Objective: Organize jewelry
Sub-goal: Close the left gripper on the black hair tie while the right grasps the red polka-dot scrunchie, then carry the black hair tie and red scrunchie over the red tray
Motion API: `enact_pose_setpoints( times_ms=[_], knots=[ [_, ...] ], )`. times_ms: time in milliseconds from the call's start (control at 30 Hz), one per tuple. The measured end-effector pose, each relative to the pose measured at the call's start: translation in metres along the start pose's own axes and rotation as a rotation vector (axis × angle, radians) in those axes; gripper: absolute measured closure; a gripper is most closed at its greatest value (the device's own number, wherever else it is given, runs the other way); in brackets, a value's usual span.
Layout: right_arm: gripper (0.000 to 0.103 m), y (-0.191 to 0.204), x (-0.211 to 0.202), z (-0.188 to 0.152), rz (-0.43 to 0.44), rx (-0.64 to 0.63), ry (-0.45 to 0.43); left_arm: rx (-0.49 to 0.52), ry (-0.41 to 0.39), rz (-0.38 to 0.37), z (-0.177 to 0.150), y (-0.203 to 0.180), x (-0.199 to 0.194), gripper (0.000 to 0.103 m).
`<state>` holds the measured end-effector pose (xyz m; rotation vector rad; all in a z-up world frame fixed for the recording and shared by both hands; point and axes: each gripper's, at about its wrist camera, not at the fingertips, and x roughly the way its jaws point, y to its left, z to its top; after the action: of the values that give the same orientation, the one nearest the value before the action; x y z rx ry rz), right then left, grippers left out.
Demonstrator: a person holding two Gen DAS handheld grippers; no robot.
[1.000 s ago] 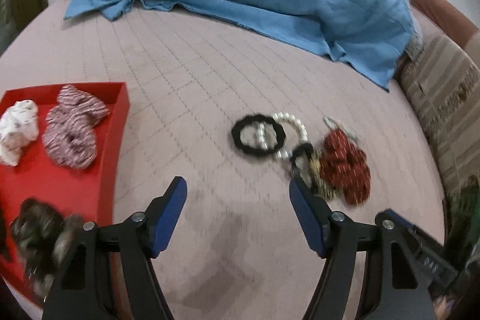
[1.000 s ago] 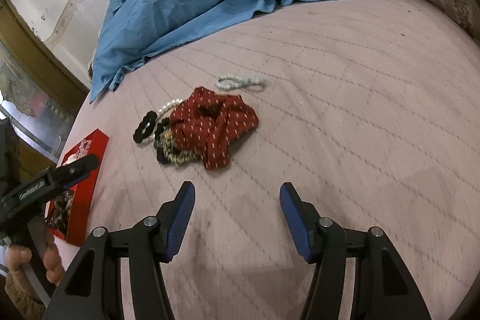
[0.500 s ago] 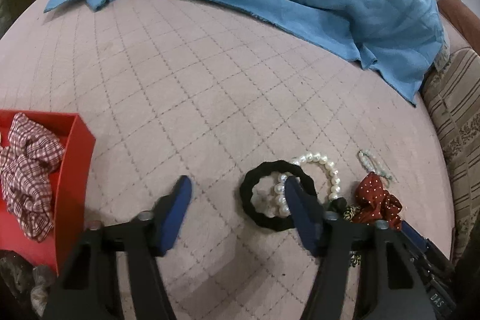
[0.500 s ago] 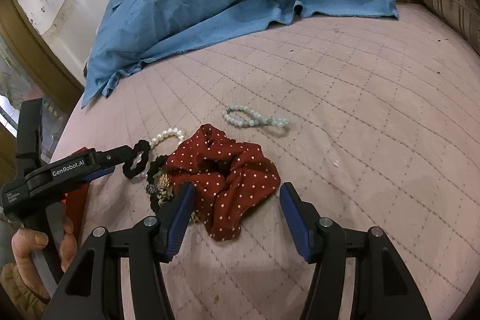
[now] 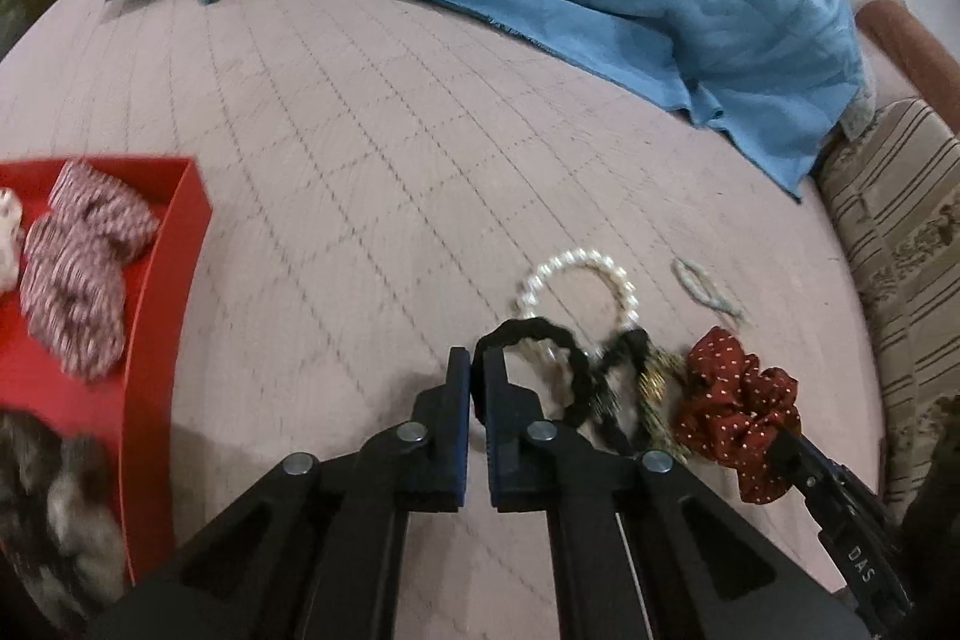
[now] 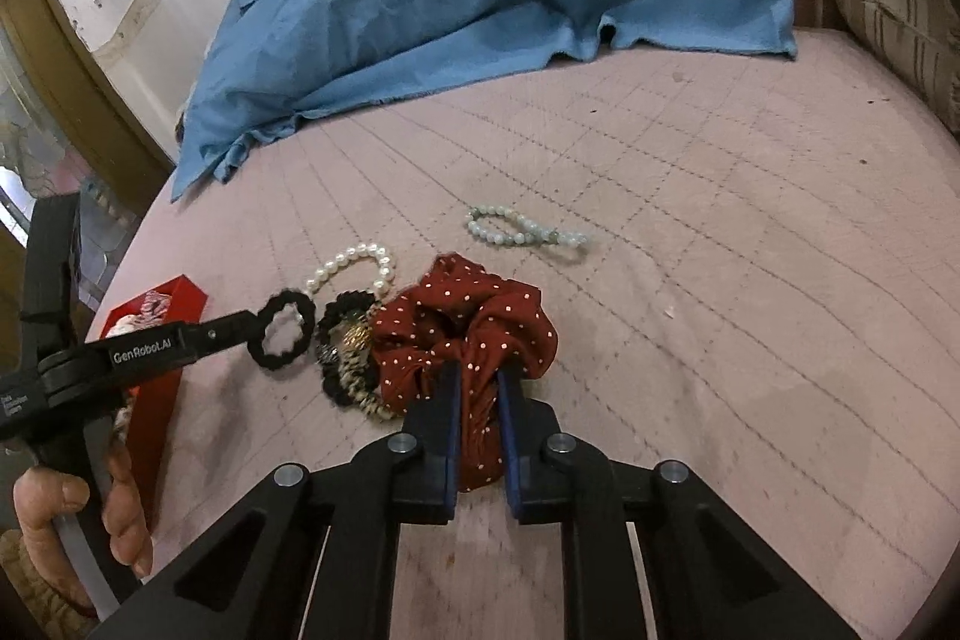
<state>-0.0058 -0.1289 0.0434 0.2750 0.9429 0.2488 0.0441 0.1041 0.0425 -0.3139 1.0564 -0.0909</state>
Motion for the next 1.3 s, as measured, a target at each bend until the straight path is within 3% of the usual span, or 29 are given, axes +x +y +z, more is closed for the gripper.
enact_pose_setpoints(
  times_ms=[300,500,567,633,700,767,900,1000,1100,1200,1300],
  knots=[
    [0.09,-0.009,-0.051,-0.025,0.035,0.069,-0.034,-0.016,-0.041,-0.081,-0.036,-0.002,-0.053,0.101],
    [0.091,-0.002,-0.073,-0.04,0.044,0.059,-0.044,0.025,-0.063,-0.064,-0.045,-0.002,-0.074,0.101],
    [0.091,0.0,-0.075,-0.045,0.047,0.054,-0.037,0.022,-0.053,-0.051,-0.043,0.002,-0.07,0.098],
    [0.09,0.001,-0.075,-0.053,0.047,0.05,-0.024,0.029,-0.047,-0.009,-0.04,0.005,-0.06,0.076],
    [0.088,0.001,-0.072,-0.061,0.044,0.045,-0.007,0.03,-0.061,0.027,-0.038,0.008,-0.052,0.063],
    [0.087,-0.002,-0.069,-0.067,0.04,0.05,0.002,0.036,-0.067,0.048,-0.034,0.011,-0.044,0.062],
    [0.064,-0.013,-0.064,-0.071,0.016,0.058,0.0,0.078,-0.047,0.093,-0.021,0.009,-0.018,0.062],
    [0.055,-0.021,-0.059,-0.071,0.008,0.071,-0.001,0.111,-0.029,0.108,-0.014,0.006,0.001,0.062],
    [0.055,-0.025,-0.052,-0.07,0.018,0.083,0.006,0.12,0.0,0.109,-0.01,0.005,0.02,0.062],
    [0.055,-0.027,-0.045,-0.07,0.025,0.082,0.012,0.144,-0.016,0.116,-0.008,0.0,0.025,0.053],
    [0.055,-0.026,-0.039,-0.068,0.031,0.081,0.016,0.193,-0.012,0.149,-0.012,-0.009,0.027,0.052]
  ],
)
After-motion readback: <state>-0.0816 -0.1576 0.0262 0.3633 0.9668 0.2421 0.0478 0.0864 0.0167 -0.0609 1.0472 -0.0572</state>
